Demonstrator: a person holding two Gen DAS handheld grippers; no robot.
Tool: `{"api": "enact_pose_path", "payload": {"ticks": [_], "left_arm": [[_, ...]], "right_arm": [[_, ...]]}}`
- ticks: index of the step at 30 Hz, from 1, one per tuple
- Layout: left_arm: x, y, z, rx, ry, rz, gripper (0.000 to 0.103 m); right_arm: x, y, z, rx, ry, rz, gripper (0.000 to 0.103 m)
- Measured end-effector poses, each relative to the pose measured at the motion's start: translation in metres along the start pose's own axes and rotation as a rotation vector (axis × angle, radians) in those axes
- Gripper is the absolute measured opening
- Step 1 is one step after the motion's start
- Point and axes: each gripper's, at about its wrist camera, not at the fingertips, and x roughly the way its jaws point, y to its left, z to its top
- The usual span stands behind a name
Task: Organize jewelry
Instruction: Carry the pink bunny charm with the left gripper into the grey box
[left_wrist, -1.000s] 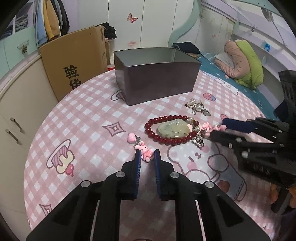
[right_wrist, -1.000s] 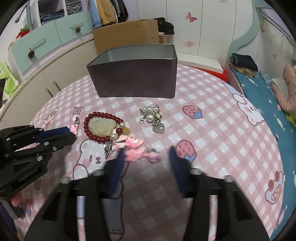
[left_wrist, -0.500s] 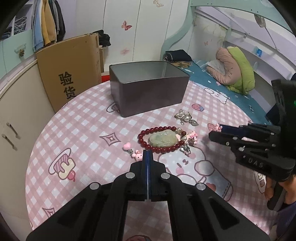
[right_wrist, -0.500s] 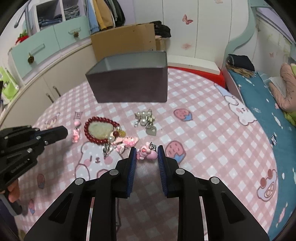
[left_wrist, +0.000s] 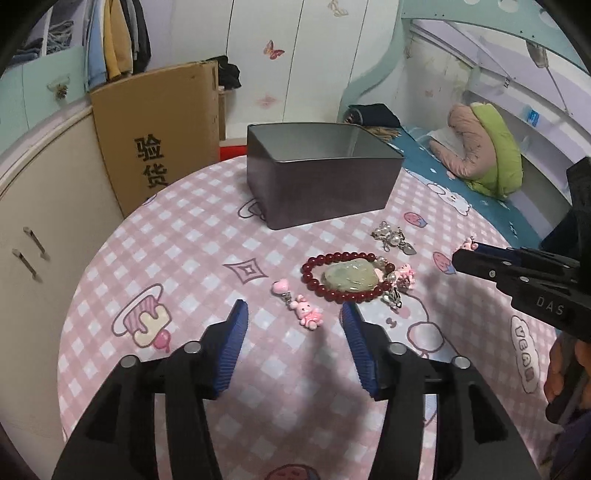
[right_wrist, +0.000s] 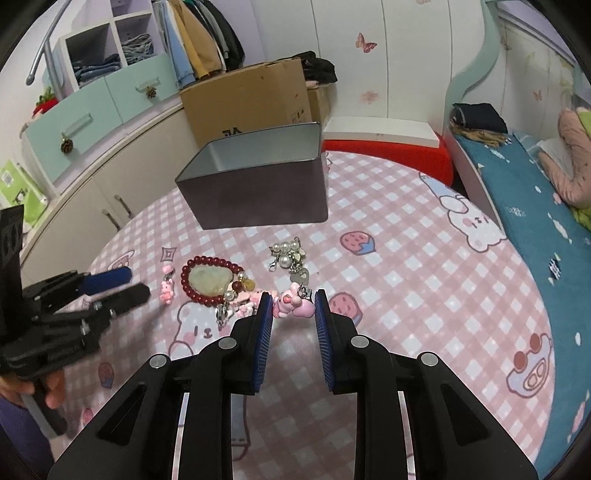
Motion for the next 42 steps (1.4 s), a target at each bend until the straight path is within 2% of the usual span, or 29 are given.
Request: {"api": "enact_pose_path", "payload": {"ticks": [3,5,9,12,17,24,31,36,39,42], "left_arm": [[0.012,-0.005,0.001,0.011,0.031,0.014,0.050],[0.022,-0.006,0.001,0.012,0.059,0.030,0.038],[0.030,-0.009,0.005,0.043,0.065,0.084,0.014],[0.031,-0.007,0.006,0.053,0.068,0.085,0.014],[0.026,0.002,0.004,0.020,0.061,0.019,0.013],[0.001,0.006,0.015,0.002,-0.002,-0.031,0.013],[-0.033,-0.006,0.050,0.047,-0.114,-0.068,0.013],[-0.048,-0.012,0.090,0.072,-0.199,-0.097,0.013],[-0.045,-0.015,0.112,0.080,-0.215,-0.124,0.013],[-0.023,-0.012,0.133,0.060,-0.181,-0.160,0.013]], "right_arm": [[0.002,0.000,-0.001,0.000,0.005,0.006,0.024],[0.002,-0.001,-0.002,0.003,0.004,0.008,0.024],[0.003,-0.004,-0.001,0.012,0.004,0.008,0.024],[0.003,-0.006,-0.001,0.019,0.001,0.014,0.024],[0.001,-0.005,0.004,0.014,-0.005,0.028,0.024],[-0.003,0.003,0.021,-0.009,-0.031,0.035,0.024],[-0.010,0.015,0.054,-0.043,-0.083,0.041,0.024],[-0.008,0.020,0.083,-0.054,-0.112,0.045,0.024],[-0.004,0.022,0.101,-0.054,-0.126,0.046,0.024],[0.007,0.023,0.118,-0.053,-0.124,0.033,0.024]]}}
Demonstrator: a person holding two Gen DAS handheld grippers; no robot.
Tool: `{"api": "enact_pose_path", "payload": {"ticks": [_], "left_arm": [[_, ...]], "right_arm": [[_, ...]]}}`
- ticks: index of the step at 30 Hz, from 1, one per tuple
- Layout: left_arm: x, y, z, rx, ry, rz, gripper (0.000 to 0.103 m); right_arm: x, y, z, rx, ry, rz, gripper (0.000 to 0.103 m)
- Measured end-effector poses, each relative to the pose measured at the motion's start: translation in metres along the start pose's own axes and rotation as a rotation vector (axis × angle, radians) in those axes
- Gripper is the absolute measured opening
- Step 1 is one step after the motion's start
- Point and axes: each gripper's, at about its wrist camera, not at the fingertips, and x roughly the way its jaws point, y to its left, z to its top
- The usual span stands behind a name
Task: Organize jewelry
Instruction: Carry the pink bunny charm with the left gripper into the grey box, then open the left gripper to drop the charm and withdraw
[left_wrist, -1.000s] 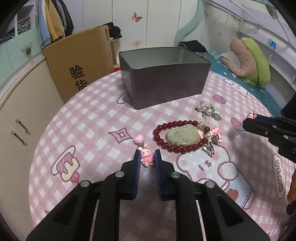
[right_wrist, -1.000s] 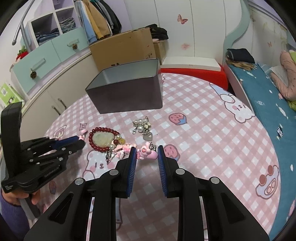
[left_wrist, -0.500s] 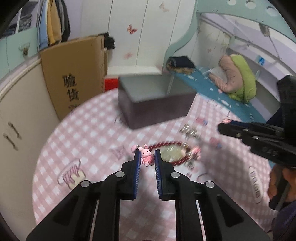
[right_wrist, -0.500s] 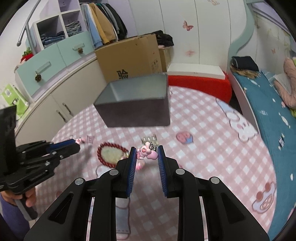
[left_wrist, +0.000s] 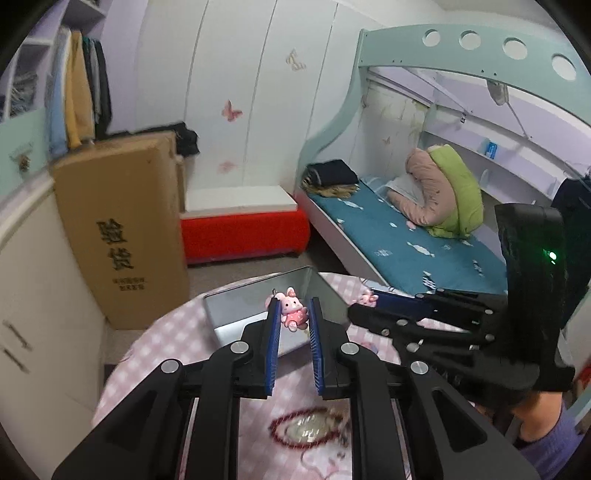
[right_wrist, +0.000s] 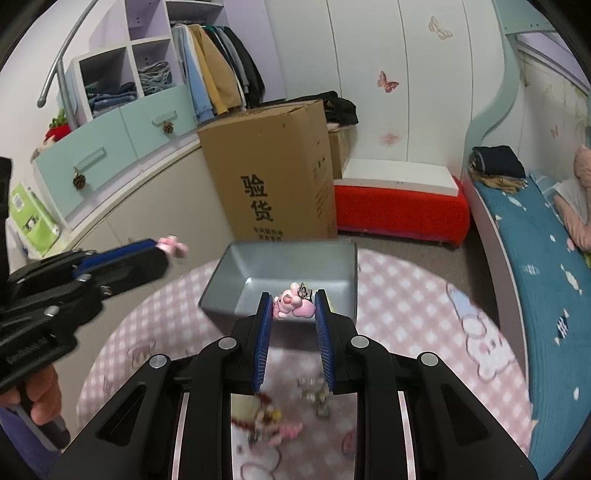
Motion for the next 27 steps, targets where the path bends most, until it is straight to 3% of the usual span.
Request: {"api": "enact_pose_path", "payload": {"ticks": [10,27], "left_arm": [[0.070,0.021,-0.002,-0.041,0.135,0.033,0.014],[0.084,0.026,-0.012,-0.040,0.176,0.041,0.014]], "right_arm": [[0.046,-0.008,0.009,0.009,0.072,-0.029,0.024],[0.069,-0.007,0.002,0.011,0.118,-0.025,0.024]]}}
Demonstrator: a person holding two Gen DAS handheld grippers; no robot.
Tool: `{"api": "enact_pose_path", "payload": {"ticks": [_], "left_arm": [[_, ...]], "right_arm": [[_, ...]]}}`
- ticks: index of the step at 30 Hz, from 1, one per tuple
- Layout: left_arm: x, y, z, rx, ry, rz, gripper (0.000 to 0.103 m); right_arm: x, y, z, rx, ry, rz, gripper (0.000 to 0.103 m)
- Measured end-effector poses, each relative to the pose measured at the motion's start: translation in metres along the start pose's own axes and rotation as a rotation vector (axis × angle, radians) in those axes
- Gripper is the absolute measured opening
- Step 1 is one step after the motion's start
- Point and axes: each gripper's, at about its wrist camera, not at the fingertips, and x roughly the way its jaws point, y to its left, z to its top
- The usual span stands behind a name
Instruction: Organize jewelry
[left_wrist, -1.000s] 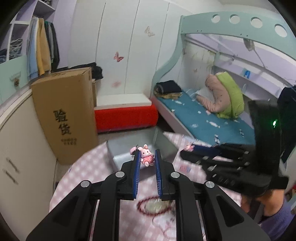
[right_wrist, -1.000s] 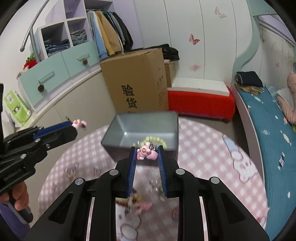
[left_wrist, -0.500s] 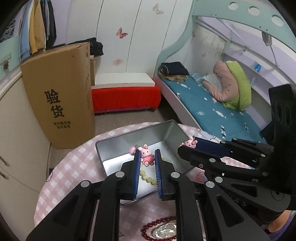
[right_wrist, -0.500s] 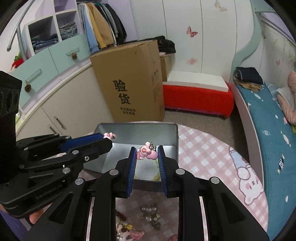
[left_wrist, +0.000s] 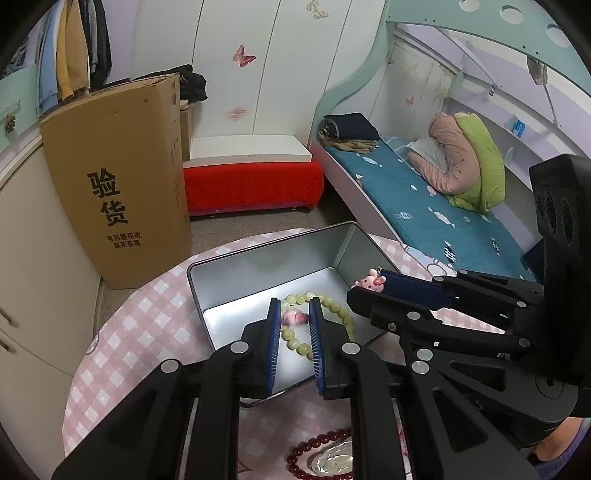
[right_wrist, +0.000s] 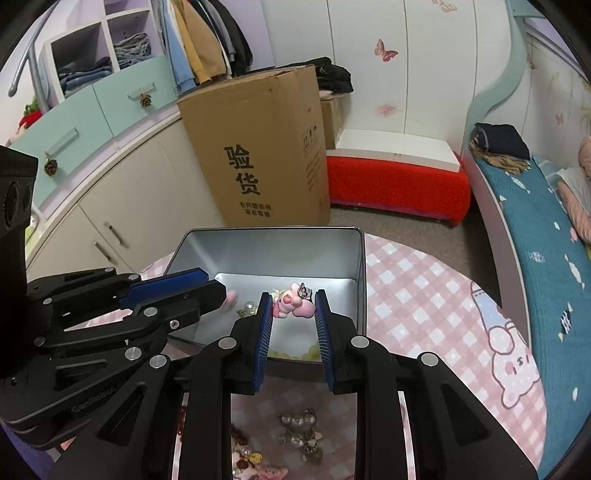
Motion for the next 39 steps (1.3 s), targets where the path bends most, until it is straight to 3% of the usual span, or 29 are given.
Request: {"api": "enact_pose_path", "payload": {"ticks": [2,6,14,17,20,27,31,39], "left_arm": [[-0.001,-0.001,0.000,0.004,0.000,0.005,0.017],[-0.005,0.004,0.000,-0.022,-0.006,0.016,0.038],[-0.022,0.000,0.000,-0.021,-0.032,0.022,0.040],[-0.035,-0.002,0.000,-0.025,-0.060,0.028,0.048],[-0.051,-0.005,-0.001,-0.030,-0.097,0.028,0.054],[-0.081,-0.011,-0.026,-0.026,-0.149,0.075,0.065],[-0.076,-0.008,-0.052,-0.034,-0.105,0.121,0.066],[-0.029,0.005,-0.092,-0.097,0.066,0.155,0.064]], "right_arm": [[0.000,-0.001,-0.001,0.003,-0.001,-0.005,0.024],[0.001,-0.005,-0.003,0.017,0.003,-0.001,0.024],[-0.012,-0.002,-0.005,0.017,-0.022,-0.001,0.026],[-0.025,-0.003,-0.006,0.023,-0.040,-0.004,0.026],[-0.044,-0.002,-0.007,0.022,-0.075,-0.017,0.043],[-0.077,-0.001,-0.033,0.010,-0.098,-0.020,0.043],[-0.078,-0.008,-0.060,0.033,-0.062,-0.025,0.043],[-0.061,-0.017,-0.108,0.089,0.019,-0.013,0.043]]}}
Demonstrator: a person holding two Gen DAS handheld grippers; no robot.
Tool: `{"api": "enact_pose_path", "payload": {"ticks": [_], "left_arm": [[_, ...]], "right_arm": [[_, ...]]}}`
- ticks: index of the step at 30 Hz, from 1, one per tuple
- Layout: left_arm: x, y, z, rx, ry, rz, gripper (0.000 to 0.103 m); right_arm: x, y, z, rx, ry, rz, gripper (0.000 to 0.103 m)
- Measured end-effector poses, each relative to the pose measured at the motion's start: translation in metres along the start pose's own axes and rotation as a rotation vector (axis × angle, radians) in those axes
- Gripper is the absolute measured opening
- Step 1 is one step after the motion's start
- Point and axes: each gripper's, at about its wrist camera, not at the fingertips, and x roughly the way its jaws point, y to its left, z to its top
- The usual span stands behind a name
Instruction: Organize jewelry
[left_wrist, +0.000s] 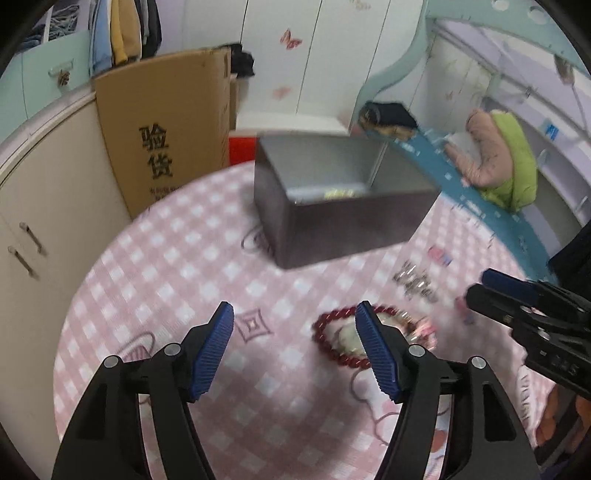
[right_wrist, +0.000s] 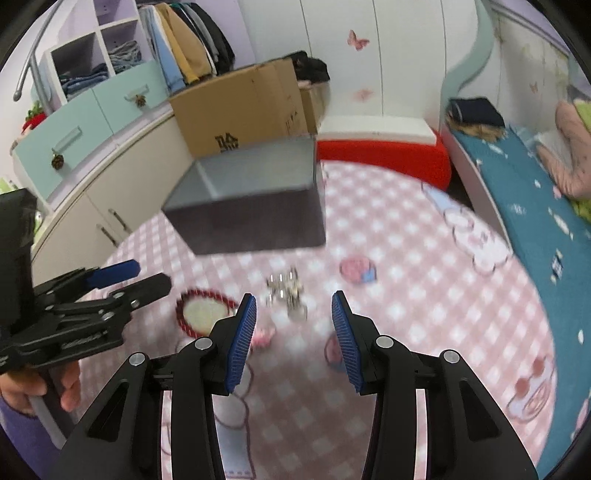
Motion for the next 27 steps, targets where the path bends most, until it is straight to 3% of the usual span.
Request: {"api": "enact_pose_path", "payload": {"ticks": [6,12,14,17,19,20,27], "left_arm": [[0.018,0.003,-0.004,0.008,0.040,0.032,0.062],[0.021,-0.004,-0.007,0.080,0.040,0.078,0.060],[0.021,-0.008,-0.009,0.103,0.035,0.082,0.055],[0.019,-0.011,-0.011,0.126,0.026,0.071,0.034],[0.018,-0.012,-0.011,0.136,0.025,0.076,0.010],[0.018,-0.012,-0.011,0.137,0.021,0.080,0.006],[0.004,0.001,-0.013,0.055,-0.020,-0.014,0.006]], "right_arm": [[0.004,-0.001,-0.014,0.008,0.017,0.010,0.043],[0.007,0.000,-0.016,0.006,0.030,0.023,0.043],[0.008,0.002,-0.017,0.001,0.032,0.028,0.043],[0.011,0.006,-0.019,-0.011,0.038,0.029,0.043],[0.013,0.009,-0.021,-0.018,0.042,0.027,0.043],[0.014,0.011,-0.022,-0.023,0.045,0.024,0.043],[0.021,0.027,-0.028,-0.080,0.061,0.014,0.043]]}}
